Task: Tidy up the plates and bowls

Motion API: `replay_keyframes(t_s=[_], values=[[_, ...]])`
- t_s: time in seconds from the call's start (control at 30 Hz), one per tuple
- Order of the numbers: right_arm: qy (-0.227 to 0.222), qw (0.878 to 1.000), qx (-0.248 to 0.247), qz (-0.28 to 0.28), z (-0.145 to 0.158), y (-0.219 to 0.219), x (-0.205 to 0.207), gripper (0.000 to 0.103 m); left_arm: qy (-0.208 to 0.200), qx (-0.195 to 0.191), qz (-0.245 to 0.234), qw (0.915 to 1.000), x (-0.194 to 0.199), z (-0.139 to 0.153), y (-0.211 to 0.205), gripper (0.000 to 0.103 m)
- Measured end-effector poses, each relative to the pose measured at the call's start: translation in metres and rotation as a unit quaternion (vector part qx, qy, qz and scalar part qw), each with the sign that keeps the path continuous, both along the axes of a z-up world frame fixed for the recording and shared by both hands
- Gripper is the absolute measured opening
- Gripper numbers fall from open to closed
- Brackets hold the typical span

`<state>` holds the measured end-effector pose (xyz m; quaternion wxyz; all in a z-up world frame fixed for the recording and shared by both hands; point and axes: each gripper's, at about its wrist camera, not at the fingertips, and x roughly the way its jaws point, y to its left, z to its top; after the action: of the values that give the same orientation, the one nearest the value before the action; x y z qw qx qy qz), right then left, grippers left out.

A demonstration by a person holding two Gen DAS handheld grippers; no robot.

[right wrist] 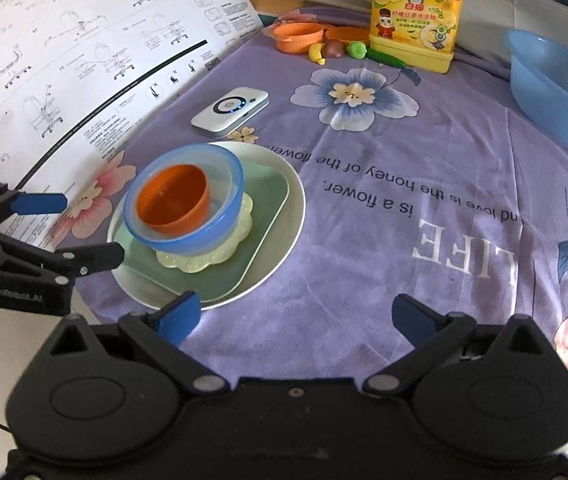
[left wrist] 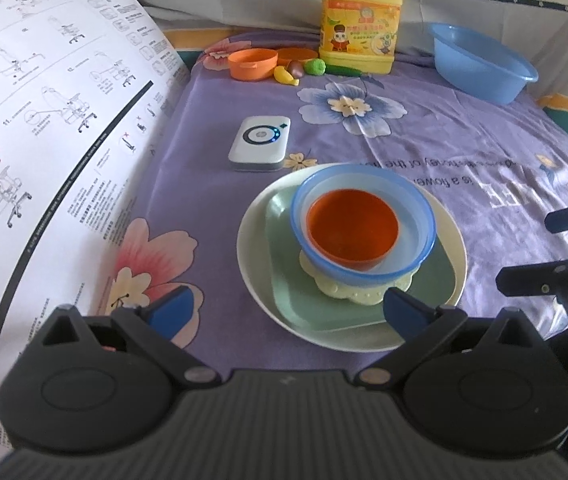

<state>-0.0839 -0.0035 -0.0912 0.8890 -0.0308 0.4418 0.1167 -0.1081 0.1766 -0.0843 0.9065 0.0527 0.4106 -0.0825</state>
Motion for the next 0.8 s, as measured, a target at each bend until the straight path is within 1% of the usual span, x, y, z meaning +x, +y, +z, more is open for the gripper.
replay_keyframes(t_s=[0.17, 0.5, 0.8], values=[[-0.003, 1.000, -0.005, 0.004, -0.002, 0.001, -0.002, 0.103, 0.003, 0.005, -0.004, 1.0000, -0.001, -0.004, -0.001, 0.103], [0.002, 1.000, -0.010, 0.011, -0.008, 0.000, -0.005, 0.103, 0.012, -0.003, -0.005, 0.9999, -0.004, -0.012, 0.001, 0.103], [0.003, 1.000, -0.012, 0.013, -0.009, 0.000, -0.005, 0.103, 0.010, -0.001, -0.008, 0.9999, -0.006, -0.014, -0.001, 0.103]])
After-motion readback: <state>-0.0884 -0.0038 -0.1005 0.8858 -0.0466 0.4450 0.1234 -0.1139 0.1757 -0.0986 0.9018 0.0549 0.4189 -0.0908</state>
